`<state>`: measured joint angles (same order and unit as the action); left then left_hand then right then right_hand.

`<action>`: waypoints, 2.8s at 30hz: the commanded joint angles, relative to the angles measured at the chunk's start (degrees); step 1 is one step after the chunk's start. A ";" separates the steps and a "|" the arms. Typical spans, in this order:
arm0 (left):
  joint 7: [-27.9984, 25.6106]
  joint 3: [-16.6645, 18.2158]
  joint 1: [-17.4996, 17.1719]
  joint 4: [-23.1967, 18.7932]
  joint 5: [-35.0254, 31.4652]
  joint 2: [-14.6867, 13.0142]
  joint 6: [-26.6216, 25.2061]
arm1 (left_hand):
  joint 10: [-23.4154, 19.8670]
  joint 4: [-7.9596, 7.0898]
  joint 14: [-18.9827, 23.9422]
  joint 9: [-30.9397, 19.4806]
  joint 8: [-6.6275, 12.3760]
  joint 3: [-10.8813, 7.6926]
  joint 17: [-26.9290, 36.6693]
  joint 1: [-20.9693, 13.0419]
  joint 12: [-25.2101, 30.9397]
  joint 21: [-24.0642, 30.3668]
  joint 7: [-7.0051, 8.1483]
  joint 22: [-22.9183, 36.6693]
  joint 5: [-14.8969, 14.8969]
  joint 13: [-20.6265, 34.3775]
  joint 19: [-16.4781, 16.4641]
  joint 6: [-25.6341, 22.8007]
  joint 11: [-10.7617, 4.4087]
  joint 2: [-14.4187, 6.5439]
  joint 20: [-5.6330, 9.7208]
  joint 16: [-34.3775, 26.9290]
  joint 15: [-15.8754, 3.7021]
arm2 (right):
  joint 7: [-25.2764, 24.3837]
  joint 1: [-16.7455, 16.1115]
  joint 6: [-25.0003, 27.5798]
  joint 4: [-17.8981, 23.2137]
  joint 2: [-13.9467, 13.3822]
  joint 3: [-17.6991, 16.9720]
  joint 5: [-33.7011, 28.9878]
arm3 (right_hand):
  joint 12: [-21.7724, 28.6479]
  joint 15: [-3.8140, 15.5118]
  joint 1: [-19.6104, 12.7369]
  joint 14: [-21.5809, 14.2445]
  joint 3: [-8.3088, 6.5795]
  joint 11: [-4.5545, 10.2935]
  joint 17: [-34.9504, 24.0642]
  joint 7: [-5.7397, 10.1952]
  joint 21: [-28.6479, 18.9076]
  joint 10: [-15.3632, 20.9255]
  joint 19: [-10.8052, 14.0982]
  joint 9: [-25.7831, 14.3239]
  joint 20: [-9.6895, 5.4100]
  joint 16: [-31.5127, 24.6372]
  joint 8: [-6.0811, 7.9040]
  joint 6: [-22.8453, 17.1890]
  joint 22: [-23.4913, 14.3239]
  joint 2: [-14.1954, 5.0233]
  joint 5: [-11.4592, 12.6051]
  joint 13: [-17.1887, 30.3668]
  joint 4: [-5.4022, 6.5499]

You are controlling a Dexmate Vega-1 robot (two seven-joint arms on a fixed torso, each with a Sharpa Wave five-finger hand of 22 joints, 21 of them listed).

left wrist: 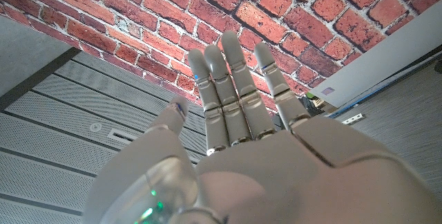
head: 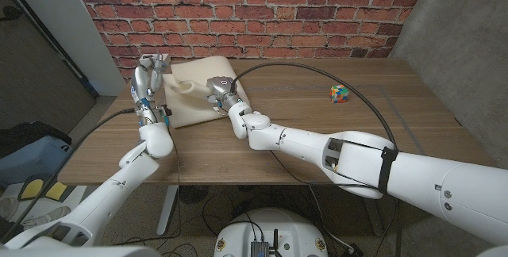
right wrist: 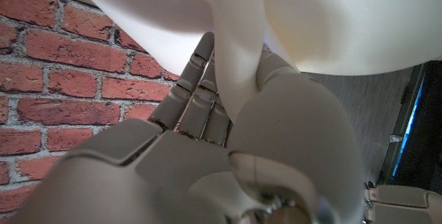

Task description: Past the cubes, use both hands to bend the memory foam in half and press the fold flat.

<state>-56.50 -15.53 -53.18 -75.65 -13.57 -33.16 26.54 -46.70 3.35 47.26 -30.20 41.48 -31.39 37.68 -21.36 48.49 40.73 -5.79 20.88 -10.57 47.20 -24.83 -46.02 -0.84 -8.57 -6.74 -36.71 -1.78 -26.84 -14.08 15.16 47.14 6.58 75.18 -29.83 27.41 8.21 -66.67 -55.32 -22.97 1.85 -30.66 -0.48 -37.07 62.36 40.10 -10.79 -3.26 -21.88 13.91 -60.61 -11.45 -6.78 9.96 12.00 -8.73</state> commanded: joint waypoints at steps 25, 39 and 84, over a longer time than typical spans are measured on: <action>33.10 -4.13 3.19 -13.48 15.98 -13.88 -42.55 | 26.48 -5.69 -29.93 19.67 -26.72 -8.90 -27.38 10.80 -31.29 -12.88 3.77 -10.66 -0.57 -28.97 20.09 19.85 0.04 -2.41 3.37 26.20 1.47 | 2.56 5.99 -7.09 -25.92 13.86 8.94 2.34 | -2.02 4.20 0.36 1.68 1.11 2.09 1.74 1.97 -0.82 0.61 -2.02 -0.29 0.10 1.80 -0.59 -1.12 0.05 0.00 -0.10 -0.42 0.23; 43.00 -13.64 10.13 -11.35 10.32 -18.07 -45.11 | 28.46 -4.52 -34.46 19.84 -29.25 -10.57 -27.87 10.10 -34.93 -15.87 5.99 -10.66 -0.11 -32.92 23.41 19.49 -2.41 0.24 5.91 26.49 -0.86 | 5.28 7.17 -7.59 -26.30 13.96 10.34 5.22 | -2.52 4.22 0.21 1.39 1.50 1.98 1.70 1.70 -1.19 1.03 -2.15 -0.31 0.15 1.55 -0.69 -1.21 0.12 -0.25 -0.01 -0.51 0.14; 60.22 -32.01 24.78 -4.78 -8.91 -14.89 -58.63 | 13.90 -6.00 -22.50 19.53 -30.00 -17.36 -28.15 8.78 -35.15 -16.58 2.14 -10.65 -0.19 -35.99 13.44 3.81 -2.58 -2.18 8.43 26.58 -2.43 | 38.00 10.41 -2.83 15.81 -14.69 4.88 -0.05 | -16.60 -5.18 33.92 30.70 19.93 -4.21 6.22 4.14 8.35 -33.88 -18.70 -0.64 10.79 11.27 -3.67 32.90 1.16 10.84 5.77 3.08 12.16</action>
<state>2.32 -46.11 -29.12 -81.13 -21.07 -48.57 -33.24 -33.08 -2.46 25.08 -10.54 11.14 -48.21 9.26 -12.10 13.64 24.34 -3.39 10.11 -10.62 11.05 -11.44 -42.00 -3.47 -8.47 1.56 -10.36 -2.65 -6.92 -5.74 13.90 45.58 1.90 83.18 -28.77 11.19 2.62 -33.60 -25.77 -3.71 -2.13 -24.54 3.43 -29.24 29.83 22.15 -11.20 7.27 -10.91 9.97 -28.79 -9.99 3.94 15.27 14.75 3.33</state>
